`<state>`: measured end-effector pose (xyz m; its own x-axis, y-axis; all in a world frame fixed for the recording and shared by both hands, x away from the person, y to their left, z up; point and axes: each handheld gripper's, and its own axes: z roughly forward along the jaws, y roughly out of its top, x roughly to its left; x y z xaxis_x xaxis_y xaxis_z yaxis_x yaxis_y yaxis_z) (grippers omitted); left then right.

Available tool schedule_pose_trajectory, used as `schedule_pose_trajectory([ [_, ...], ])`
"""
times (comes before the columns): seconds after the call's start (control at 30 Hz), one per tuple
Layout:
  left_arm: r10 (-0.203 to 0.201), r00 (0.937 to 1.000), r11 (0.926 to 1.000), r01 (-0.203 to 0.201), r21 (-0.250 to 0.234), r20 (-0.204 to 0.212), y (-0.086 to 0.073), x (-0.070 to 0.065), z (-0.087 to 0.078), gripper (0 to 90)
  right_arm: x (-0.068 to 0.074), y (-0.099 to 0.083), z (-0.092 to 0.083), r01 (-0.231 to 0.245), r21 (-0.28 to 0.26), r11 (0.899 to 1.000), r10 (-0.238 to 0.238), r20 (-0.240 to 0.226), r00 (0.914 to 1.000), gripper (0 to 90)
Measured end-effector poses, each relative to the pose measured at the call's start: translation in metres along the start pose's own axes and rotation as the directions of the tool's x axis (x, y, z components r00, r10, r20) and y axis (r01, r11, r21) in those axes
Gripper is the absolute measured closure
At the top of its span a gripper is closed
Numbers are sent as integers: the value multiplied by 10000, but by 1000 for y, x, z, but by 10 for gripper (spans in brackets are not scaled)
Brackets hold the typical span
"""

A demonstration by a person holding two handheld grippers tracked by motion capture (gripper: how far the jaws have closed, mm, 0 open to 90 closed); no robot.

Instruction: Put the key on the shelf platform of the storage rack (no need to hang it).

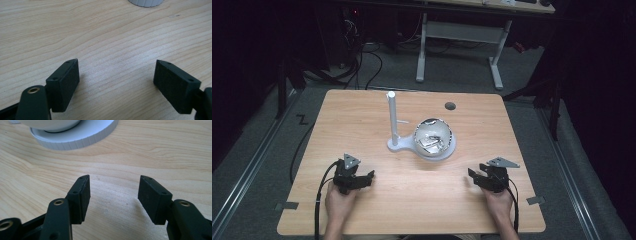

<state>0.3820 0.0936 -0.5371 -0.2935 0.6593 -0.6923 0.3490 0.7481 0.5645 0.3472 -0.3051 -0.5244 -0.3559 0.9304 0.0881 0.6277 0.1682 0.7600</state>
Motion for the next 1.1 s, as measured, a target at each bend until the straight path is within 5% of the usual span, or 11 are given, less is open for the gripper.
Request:
schedule_pose_trajectory([
  [0.43,9,10000,10000,-9,0,14,1,0,1,215,7,0,12,836,545,9950,-873,687,9938,397],
  [1.1,-24,10000,10000,24,1,-43,-1,0,0,203,7,0,12,775,587,9953,-816,703,9942,355],
])
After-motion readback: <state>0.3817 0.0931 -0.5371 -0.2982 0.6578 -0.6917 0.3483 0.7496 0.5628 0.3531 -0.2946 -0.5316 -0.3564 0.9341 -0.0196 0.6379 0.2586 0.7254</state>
